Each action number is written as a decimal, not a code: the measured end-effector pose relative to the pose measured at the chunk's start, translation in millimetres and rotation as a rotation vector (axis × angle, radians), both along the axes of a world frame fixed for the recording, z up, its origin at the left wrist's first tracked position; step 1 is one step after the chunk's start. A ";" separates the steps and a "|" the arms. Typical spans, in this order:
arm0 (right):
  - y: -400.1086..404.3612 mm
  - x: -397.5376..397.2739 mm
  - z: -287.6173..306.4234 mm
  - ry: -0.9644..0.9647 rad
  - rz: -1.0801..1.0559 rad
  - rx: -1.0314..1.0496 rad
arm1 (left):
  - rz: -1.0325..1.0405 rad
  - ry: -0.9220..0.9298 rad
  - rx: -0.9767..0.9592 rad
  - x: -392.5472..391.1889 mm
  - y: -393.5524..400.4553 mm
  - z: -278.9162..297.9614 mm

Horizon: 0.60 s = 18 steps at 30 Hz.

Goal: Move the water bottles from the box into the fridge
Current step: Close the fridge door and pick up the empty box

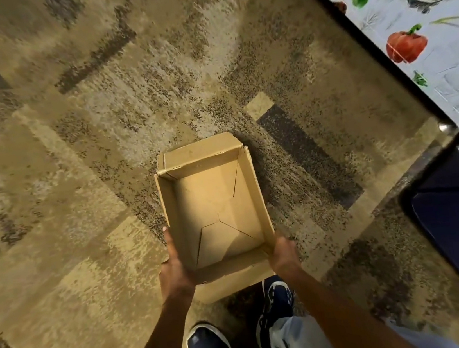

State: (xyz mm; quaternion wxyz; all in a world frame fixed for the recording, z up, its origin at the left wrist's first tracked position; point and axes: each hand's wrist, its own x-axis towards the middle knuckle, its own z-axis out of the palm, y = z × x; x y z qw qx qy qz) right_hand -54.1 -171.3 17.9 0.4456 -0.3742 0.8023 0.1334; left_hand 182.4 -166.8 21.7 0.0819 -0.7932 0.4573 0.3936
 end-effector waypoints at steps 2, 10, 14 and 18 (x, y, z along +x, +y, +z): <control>1.2 -1.0 15.4 -0.020 0.002 -0.016 | 0.072 0.003 0.032 -4.0 -2.9 19.2; 9.2 -12.8 110.5 -0.121 -0.082 -0.066 | 0.114 0.013 0.074 -7.9 1.8 115.2; 9.8 -14.8 170.4 -0.132 -0.127 -0.121 | 0.118 0.039 0.050 -3.8 2.2 167.9; 4.2 -22.5 237.0 -0.133 -0.184 -0.189 | 0.107 0.040 -0.033 -8.5 -5.2 234.4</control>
